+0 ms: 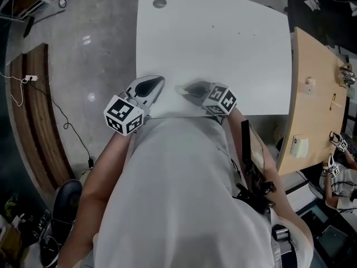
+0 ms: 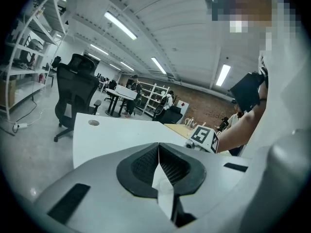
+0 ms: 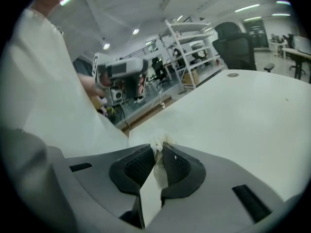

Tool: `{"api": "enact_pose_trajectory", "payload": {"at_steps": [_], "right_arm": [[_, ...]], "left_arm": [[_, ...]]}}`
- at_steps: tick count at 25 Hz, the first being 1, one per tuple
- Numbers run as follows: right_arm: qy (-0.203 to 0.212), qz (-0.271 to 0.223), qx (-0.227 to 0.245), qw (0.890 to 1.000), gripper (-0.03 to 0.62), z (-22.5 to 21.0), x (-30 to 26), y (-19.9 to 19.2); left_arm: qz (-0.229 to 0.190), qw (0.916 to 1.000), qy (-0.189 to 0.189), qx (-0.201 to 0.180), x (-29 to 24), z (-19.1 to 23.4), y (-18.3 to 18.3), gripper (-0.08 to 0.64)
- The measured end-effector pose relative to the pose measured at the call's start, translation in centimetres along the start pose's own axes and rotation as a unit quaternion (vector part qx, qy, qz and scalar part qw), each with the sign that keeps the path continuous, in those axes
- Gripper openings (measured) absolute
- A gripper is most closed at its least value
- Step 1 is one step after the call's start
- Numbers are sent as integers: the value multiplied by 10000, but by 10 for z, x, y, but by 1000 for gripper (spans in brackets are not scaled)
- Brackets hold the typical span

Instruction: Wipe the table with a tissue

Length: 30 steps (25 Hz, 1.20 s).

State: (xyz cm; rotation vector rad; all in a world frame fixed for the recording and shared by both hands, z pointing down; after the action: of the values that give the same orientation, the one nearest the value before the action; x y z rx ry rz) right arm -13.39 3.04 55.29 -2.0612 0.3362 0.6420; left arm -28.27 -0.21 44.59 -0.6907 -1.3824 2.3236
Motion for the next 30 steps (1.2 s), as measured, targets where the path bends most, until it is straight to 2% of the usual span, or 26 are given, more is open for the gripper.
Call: {"api": "enact_pose_trajectory", "payload": {"at_steps": [4,11,15,19,26,30], "right_arm": [[-441,-1028,-538,9923,55,-26,46,12],[-1552,-1621,-987,9695,55,-75,113,-3],[-1881,-1607,-1130,9623,57,-100,150,-24],[-1964,-1554,-1183,9609,57,-119,180,-37],[-2011,-1487,-1023,9628,57,-154,221,-37],[-2273,-1417,-906,9592,57,-182,246,-37]], "left_arm": [[37,10000,23,-72,-18,-13,-2,6],[94,9999,140,14,-44,-46,-12,6],[52,9998,189,59,-70,-63,-12,6],[46,9997,218,111,-96,-77,-13,6],[27,9995,276,176,-139,-92,-6,6],[42,9994,284,198,-166,-98,-3,6]]}}
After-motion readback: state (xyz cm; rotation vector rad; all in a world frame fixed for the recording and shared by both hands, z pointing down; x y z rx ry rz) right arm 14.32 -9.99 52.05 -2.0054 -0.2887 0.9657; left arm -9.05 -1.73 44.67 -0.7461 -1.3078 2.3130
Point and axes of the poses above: the fingertips, and each gripper's own axes: x backward along the fingers, z to its left, y out of its top, the point moved 5 cm from there along x, backward along the fingers, and after that the axes turned 4 degrees about -z, right-handed, at the moved point
